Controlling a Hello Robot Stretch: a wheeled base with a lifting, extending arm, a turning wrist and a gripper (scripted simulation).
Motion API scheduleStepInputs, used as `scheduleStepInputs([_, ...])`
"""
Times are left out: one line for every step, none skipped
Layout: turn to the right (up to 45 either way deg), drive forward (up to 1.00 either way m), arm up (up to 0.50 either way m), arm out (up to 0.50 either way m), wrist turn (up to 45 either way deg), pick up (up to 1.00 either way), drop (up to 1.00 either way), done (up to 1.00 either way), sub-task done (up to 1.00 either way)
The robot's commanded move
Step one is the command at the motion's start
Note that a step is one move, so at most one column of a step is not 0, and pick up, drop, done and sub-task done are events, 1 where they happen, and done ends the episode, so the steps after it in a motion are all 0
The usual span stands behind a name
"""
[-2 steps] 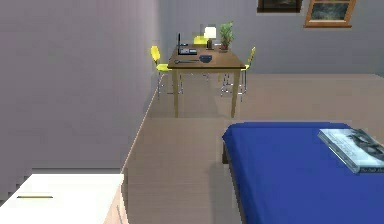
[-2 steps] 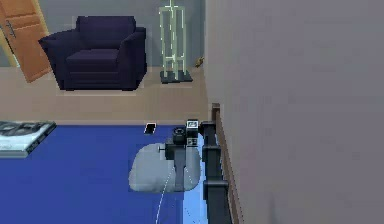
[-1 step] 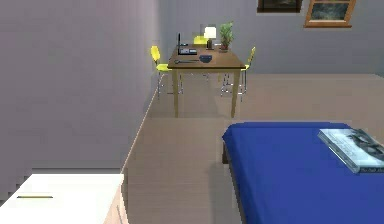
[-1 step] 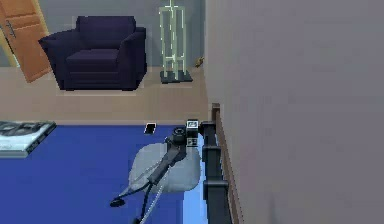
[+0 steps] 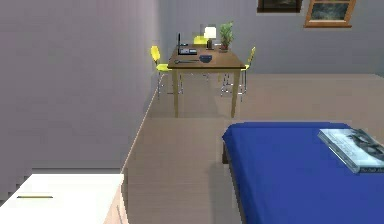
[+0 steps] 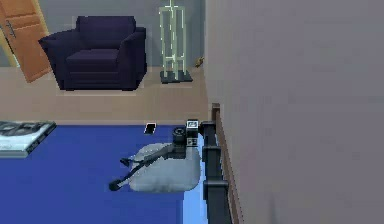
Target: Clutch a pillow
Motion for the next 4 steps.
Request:
scheduleStepInputs([0.0, 0.0, 0.0, 0.0, 45.0, 0.0, 0.0, 0.0, 0.0])
scheduleStepInputs([0.0, 0.0, 0.0, 0.0, 36.0, 0.0, 0.0, 0.0, 0.0])
scheduleStepInputs([0.0, 0.0, -0.3, 0.0, 0.0, 0.0, 0.0, 0.0, 0.0])
scheduleStepInputs([0.0, 0.0, 0.0, 0.0, 0.0, 1.0, 0.0, 0.0, 0.0])
